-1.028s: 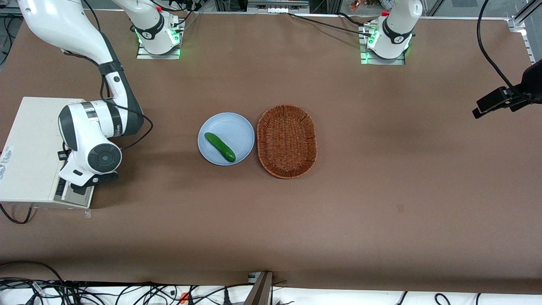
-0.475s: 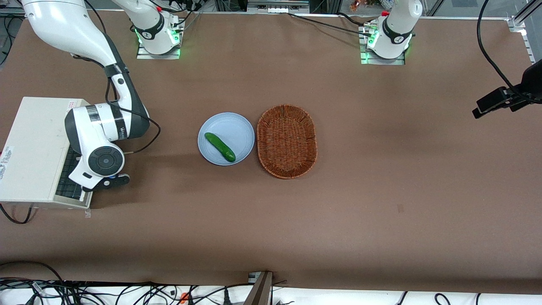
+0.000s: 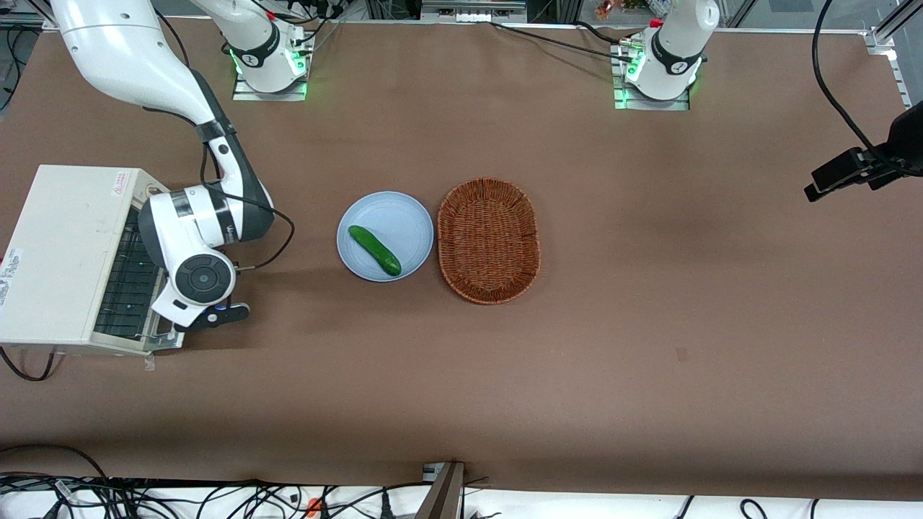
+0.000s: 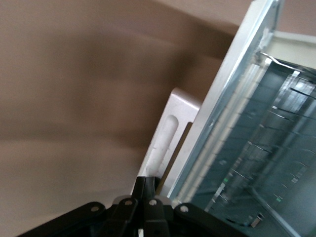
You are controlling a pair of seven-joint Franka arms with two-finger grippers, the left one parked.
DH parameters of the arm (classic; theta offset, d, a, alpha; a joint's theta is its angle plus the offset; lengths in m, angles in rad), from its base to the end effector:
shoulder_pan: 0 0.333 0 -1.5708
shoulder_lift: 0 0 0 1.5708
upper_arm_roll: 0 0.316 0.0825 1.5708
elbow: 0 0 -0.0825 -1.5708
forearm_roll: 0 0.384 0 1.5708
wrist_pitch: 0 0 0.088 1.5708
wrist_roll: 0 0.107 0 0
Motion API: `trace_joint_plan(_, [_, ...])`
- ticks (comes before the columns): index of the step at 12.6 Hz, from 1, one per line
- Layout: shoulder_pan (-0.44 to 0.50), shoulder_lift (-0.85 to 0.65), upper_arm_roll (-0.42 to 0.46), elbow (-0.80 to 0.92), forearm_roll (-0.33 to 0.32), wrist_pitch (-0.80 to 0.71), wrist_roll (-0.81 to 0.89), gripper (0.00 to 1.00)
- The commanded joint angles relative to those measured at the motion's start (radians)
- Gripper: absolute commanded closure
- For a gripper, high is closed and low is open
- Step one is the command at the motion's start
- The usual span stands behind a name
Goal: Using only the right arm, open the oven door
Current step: 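Push the door fully down to horizontal with the right gripper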
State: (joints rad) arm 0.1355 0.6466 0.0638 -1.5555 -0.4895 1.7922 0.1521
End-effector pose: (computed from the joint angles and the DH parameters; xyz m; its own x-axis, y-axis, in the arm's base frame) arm 0.6544 0.0860 0.2495 0.9211 0.1555 -0.3570 0.3024 -0.8631 0.4044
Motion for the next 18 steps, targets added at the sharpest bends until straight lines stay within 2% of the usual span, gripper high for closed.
trace_joint_plan(1, [-0.036, 0.067, -0.028, 0.012, -0.038, 0.079, -0.006, 1.00])
trace_joint_plan(5, [-0.050, 0.111, -0.030, 0.012, -0.037, 0.119, 0.004, 1.00])
trace_joint_plan(12, [-0.050, 0.107, -0.027, 0.014, 0.071, 0.084, -0.011, 1.00])
trace_joint_plan(14, [-0.045, 0.105, -0.027, 0.018, 0.175, 0.066, -0.008, 1.00])
trace_joint_plan(18, [-0.033, 0.111, -0.025, 0.026, 0.258, 0.065, 0.007, 1.00])
